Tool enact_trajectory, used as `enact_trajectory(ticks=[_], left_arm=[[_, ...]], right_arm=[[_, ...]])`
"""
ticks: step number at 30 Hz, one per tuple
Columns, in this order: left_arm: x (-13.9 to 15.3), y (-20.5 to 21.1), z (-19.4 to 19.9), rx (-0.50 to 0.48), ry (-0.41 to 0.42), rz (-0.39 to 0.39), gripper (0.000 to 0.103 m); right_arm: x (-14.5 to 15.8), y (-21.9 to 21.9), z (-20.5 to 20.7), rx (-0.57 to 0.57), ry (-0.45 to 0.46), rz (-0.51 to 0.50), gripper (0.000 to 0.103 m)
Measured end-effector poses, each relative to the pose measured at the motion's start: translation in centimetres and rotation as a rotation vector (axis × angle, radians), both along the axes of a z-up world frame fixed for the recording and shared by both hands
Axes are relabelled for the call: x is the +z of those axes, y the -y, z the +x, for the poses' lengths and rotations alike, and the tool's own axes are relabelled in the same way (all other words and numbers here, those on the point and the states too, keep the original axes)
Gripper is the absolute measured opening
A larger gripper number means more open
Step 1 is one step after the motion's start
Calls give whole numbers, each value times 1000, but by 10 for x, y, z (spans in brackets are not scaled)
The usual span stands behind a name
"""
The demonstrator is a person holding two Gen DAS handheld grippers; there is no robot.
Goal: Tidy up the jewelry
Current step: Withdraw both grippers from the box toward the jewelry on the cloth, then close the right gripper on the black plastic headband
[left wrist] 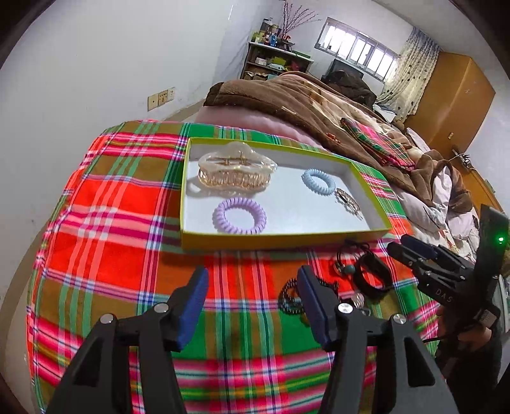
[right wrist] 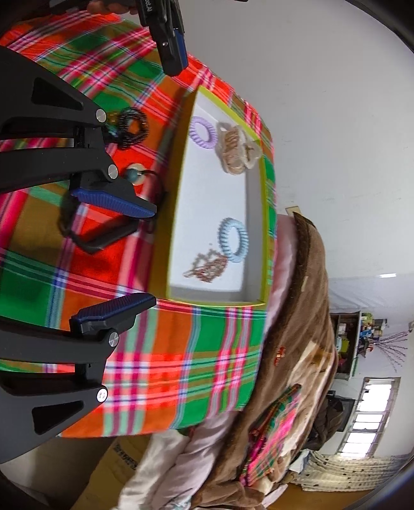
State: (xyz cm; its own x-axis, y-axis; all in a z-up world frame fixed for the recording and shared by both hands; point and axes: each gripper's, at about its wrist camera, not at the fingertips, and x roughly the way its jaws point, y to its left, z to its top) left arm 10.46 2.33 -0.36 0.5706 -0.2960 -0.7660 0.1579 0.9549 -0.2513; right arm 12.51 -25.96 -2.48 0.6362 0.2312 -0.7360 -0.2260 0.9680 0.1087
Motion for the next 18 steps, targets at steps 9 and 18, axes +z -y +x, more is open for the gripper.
enact_trajectory(ticks=[9,18], left_arm=[[-9,-12,-19,-4,-21,-28,61],[-18,-22,-28,9,-41,-24,61]], right_arm=[[-17,-13,-8,34,-47,-21,50],[-26,-22,-3,28,-69,-47,50]])
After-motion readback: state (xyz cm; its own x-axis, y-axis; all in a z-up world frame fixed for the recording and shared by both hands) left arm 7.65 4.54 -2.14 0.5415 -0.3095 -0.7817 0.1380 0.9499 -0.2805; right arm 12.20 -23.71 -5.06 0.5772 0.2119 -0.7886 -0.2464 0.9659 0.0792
